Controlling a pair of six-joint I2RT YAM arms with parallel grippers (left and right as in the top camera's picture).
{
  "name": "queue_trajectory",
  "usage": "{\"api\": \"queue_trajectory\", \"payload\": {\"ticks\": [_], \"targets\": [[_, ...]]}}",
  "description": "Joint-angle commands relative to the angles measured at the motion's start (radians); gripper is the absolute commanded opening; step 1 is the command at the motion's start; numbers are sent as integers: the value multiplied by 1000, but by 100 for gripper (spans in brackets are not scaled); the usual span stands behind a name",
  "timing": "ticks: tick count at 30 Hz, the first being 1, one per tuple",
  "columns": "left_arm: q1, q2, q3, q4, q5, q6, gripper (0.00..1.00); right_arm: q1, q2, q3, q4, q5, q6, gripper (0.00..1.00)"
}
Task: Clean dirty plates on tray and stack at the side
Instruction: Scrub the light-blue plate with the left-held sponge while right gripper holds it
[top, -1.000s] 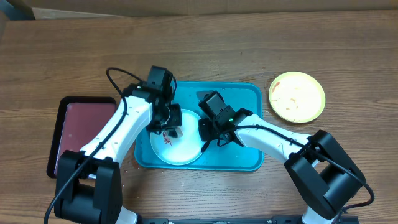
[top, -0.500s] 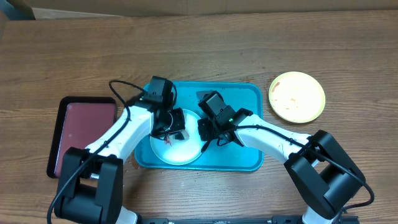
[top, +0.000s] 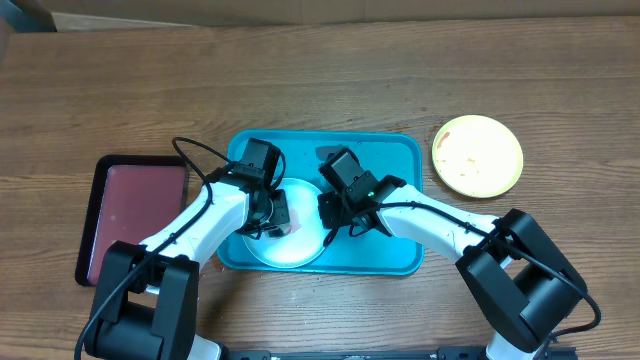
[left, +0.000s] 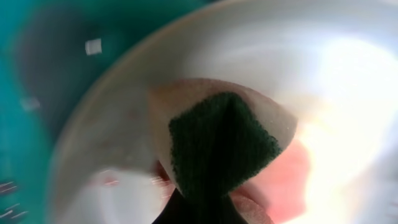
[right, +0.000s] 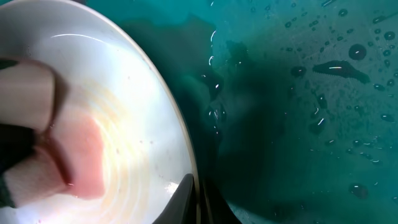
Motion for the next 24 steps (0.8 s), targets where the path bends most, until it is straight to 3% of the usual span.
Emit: {"api": "queue_trajectory", "payload": {"ticks": [1,5,8,12,17,24], "targets": [[16,26,10,-77,-268,-25,4,3,-13,-5,0,10,-7,4],[15,26,122,-199,-354,-24,4,3,-13,-5,0,10,-7,4],[13,26,208,-265,-311,-24,4,3,-13,-5,0,10,-7,4],[13,26,267,-257,-91,1,4,3,-13,-5,0,10,-7,4],[13,26,232,-139,280,55,4,3,-13,-5,2,10,-7,4],[13,47,117,-44,291,39,4,3,-13,-5,0,10,-7,4]]}}
